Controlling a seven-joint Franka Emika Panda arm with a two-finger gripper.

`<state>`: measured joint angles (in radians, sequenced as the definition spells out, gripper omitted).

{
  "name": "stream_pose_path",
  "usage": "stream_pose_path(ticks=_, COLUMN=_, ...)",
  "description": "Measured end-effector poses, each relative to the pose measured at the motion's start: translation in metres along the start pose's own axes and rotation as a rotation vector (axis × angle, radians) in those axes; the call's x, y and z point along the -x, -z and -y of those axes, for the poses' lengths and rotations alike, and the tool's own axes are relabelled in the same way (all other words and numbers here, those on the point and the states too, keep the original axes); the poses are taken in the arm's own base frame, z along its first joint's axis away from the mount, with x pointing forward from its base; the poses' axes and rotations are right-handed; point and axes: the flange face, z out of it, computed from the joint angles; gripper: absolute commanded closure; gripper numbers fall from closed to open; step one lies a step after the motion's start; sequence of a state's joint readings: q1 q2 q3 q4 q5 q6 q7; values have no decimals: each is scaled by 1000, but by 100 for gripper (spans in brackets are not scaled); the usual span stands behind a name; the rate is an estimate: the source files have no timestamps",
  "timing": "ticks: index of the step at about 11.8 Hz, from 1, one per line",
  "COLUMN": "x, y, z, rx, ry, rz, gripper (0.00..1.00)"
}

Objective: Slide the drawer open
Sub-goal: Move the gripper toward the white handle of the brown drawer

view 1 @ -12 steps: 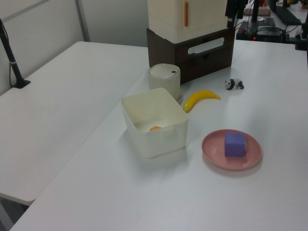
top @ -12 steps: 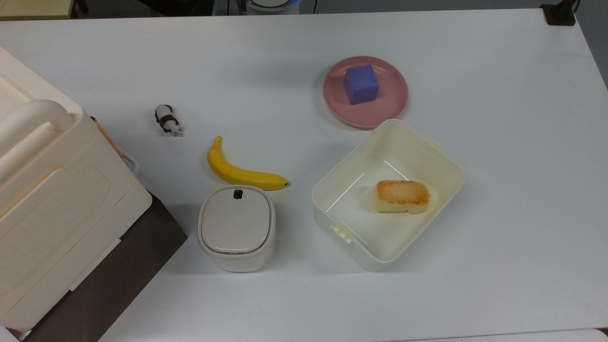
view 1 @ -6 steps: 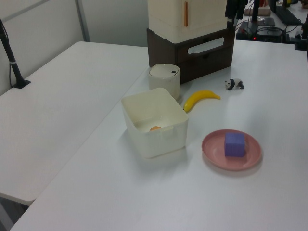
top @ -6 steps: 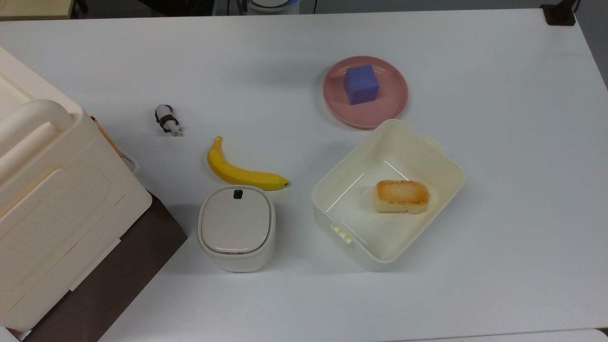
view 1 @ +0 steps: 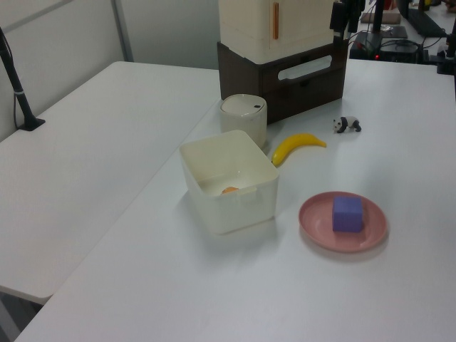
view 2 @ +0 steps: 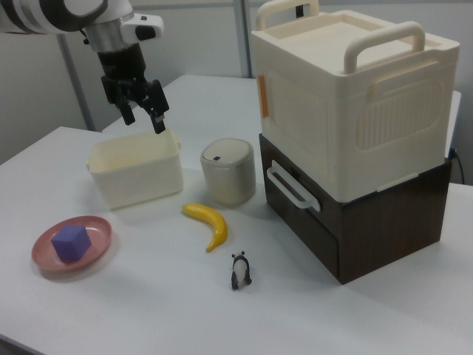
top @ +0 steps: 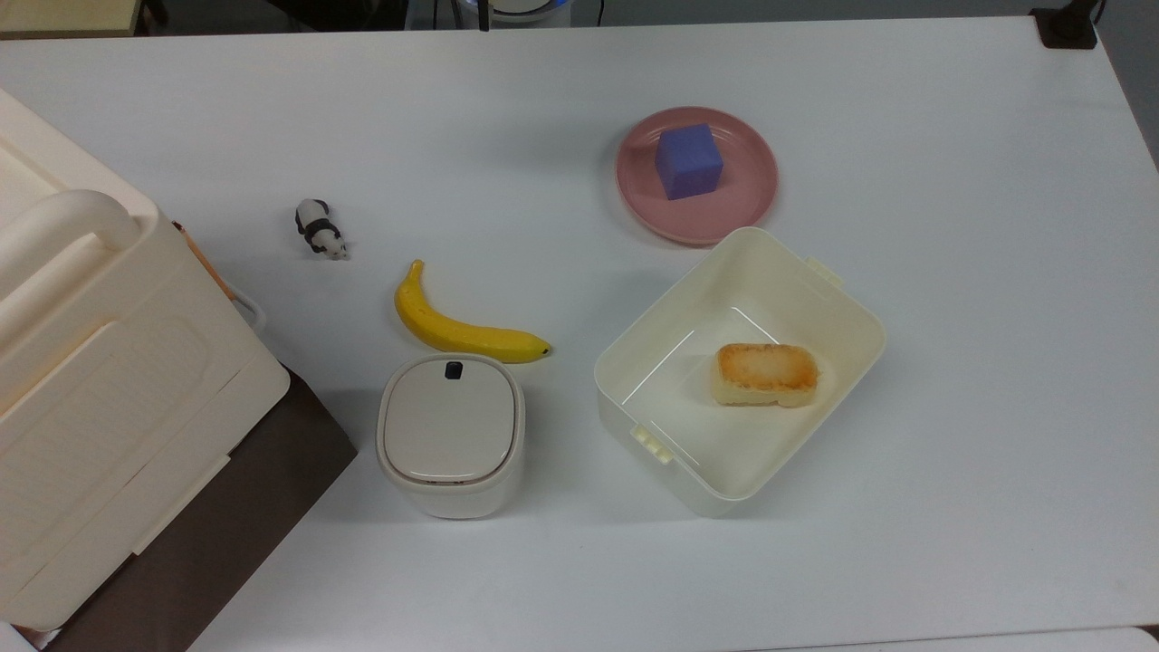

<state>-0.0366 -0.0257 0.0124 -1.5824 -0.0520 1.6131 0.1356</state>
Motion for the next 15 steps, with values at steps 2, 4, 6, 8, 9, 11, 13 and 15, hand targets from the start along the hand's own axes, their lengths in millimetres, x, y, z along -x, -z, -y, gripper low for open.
stream_pose_path(ticks=2, x=-9, y=-12, z=-4, rx=23, ry=33, rz=0, gripper=0)
stream_pose_path(ticks=4, x=-33, y=-46, z=-14, rx=90, ry=58, rz=-29, gripper=0)
stream_pose_path(ticks=6, x=-56, y=-82, z=-31, rx=141, ry=61, rz=-45, gripper=0)
stream_pose_path(ticks=8, x=-70, y=-102, z=-48, rx=159, ry=50, rz=-63, gripper=0)
stream_pose_path(ticks=9, x=-75, y=-108, z=-53, rx=159, ry=45, rz=-80, gripper=0)
stream_pose_path(ticks=11, x=-84, y=-116, z=-61, rx=156, ry=37, rz=-115, gripper=0)
stream_pose_path(ticks=13, x=-95, y=-131, z=-71, rx=164, ry=32, rz=-146, gripper=0)
stream_pose_path(ticks=15, x=-104, y=-154, z=-84, rx=220, ry=63, rz=-143, gripper=0)
